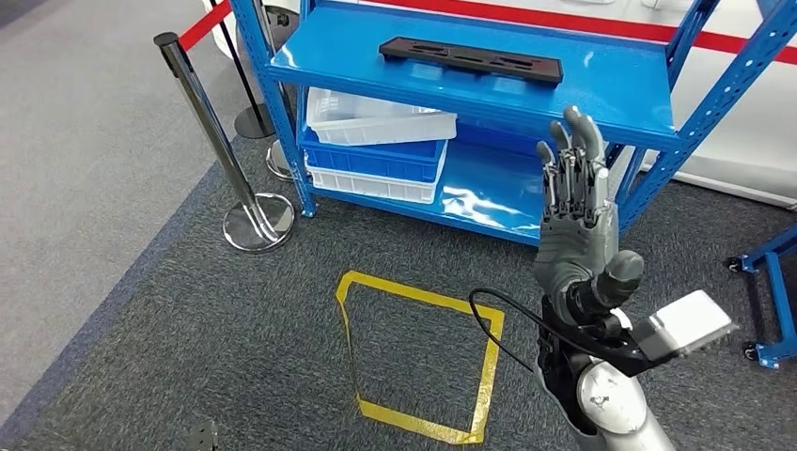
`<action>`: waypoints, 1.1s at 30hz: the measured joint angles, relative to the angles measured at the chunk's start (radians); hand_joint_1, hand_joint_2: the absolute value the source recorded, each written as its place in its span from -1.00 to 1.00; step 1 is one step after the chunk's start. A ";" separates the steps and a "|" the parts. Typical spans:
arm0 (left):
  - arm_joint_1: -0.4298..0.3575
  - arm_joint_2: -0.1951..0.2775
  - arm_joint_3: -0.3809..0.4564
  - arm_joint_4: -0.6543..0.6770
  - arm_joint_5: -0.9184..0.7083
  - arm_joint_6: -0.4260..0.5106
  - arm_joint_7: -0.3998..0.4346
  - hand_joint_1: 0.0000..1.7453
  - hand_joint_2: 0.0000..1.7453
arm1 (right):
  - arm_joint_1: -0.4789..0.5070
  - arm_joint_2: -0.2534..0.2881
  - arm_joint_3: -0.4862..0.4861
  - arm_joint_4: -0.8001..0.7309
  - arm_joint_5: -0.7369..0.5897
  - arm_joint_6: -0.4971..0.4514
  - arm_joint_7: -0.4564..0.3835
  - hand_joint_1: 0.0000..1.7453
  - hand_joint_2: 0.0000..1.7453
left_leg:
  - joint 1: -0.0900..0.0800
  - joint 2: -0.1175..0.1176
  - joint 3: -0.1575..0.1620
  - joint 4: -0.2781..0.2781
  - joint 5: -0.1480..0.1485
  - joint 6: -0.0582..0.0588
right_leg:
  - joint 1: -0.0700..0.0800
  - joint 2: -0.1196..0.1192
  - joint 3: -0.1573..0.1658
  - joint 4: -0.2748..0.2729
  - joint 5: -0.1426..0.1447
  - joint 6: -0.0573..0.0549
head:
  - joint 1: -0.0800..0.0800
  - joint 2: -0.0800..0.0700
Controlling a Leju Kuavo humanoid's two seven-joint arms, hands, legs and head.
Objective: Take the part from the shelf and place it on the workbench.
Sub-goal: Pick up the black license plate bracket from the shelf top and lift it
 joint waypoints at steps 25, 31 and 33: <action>0.003 -0.014 -0.007 0.000 -0.010 -0.007 0.016 -1.00 -1.00 | 0.008 -0.009 0.013 0.026 -0.054 0.014 0.012 -1.00 -1.00 | 0.023 -0.003 -0.079 0.214 -0.122 -0.061 | -0.014 0.000 -0.044 -0.012 0.056 -0.009 | -0.004 0.000; 0.001 -0.011 -0.013 0.001 -0.011 -0.020 -0.008 -1.00 -1.00 | 0.010 -0.009 0.011 0.035 -0.096 0.033 0.001 -1.00 -1.00 | 0.012 -0.005 0.032 -0.038 -0.015 -0.041 | -0.011 0.003 -0.032 -0.015 0.046 0.014 | -0.002 0.000; 0.001 -0.011 -0.015 0.001 -0.012 -0.020 -0.009 -1.00 -1.00 | 0.010 -0.009 0.010 0.040 -0.099 0.037 -0.003 -1.00 -1.00 | 0.012 -0.005 0.035 -0.043 -0.015 -0.030 | -0.011 0.003 -0.029 -0.021 0.046 0.025 | -0.002 0.000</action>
